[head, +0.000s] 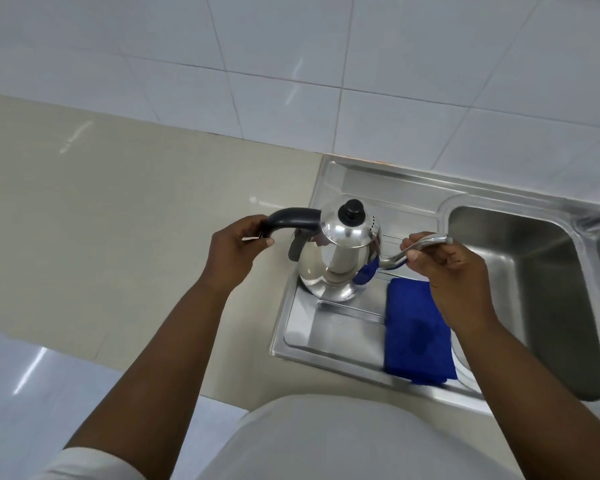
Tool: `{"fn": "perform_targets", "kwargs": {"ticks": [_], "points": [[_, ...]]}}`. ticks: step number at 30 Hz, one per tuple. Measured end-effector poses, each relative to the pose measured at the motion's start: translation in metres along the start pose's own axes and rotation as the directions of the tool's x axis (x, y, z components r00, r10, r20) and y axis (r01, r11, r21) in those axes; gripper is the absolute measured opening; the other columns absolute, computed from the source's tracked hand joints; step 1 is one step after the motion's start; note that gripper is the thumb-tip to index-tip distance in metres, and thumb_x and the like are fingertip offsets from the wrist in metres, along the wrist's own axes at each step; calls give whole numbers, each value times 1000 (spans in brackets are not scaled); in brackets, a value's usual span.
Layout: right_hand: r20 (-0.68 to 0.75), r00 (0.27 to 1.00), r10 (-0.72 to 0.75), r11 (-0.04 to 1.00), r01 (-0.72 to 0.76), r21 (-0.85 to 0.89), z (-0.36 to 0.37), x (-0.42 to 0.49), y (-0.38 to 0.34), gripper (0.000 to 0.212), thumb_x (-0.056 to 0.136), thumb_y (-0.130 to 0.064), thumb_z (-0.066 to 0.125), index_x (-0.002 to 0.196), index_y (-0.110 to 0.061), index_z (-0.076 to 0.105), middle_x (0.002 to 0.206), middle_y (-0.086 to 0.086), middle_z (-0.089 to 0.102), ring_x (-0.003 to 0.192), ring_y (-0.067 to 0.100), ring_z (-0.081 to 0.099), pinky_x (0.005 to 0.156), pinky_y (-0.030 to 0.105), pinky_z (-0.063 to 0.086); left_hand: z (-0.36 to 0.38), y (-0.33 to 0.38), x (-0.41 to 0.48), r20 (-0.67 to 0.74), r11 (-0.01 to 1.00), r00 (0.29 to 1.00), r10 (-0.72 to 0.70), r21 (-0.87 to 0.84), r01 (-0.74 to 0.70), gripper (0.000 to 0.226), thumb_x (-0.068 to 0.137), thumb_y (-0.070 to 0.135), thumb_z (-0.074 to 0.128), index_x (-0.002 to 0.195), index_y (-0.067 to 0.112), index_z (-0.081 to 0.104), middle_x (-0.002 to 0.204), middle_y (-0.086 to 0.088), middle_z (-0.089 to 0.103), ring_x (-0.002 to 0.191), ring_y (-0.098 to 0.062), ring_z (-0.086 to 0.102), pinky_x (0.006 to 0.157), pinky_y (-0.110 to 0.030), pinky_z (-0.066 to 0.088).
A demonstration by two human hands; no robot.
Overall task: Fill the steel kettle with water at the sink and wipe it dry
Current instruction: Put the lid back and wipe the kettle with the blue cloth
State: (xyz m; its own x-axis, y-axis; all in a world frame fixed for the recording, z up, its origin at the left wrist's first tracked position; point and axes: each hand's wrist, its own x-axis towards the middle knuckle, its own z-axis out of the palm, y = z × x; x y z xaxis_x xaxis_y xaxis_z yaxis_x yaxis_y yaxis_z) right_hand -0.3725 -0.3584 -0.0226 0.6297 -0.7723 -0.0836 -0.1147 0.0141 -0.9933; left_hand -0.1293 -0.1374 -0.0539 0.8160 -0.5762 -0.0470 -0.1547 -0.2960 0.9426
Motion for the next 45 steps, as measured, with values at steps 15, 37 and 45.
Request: {"fn": "perform_targets", "kwargs": {"ticks": [15,37,45], "points": [[140,990,34,994,-48,95,141,34,-11,24,88,3,68,96,-18,74,101,8,74,100,26,71,94,42,57,-127,-30,48,-141,992,986,-89,74,101,35,82,3,74,108,26,71,97,6,73,96,-11,68,99,-32,51],[206,978,-31,999,38,-33,215,43,25,13,85,1,70,91,-10,73,97,-3,75,97,17,69,99,47,53,-175,-91,78,-179,986,970,-166,-33,162,41,82,-4,70,104,31,71,91,10,73,94,-10,67,101,-35,50],[177,981,-79,991,96,-90,217,41,24,9,86,4,70,94,0,72,96,-1,75,91,8,70,92,29,54,-172,-93,77,-184,991,974,-136,-13,136,41,84,0,70,103,36,69,87,19,73,92,-3,67,94,-23,49]]}}
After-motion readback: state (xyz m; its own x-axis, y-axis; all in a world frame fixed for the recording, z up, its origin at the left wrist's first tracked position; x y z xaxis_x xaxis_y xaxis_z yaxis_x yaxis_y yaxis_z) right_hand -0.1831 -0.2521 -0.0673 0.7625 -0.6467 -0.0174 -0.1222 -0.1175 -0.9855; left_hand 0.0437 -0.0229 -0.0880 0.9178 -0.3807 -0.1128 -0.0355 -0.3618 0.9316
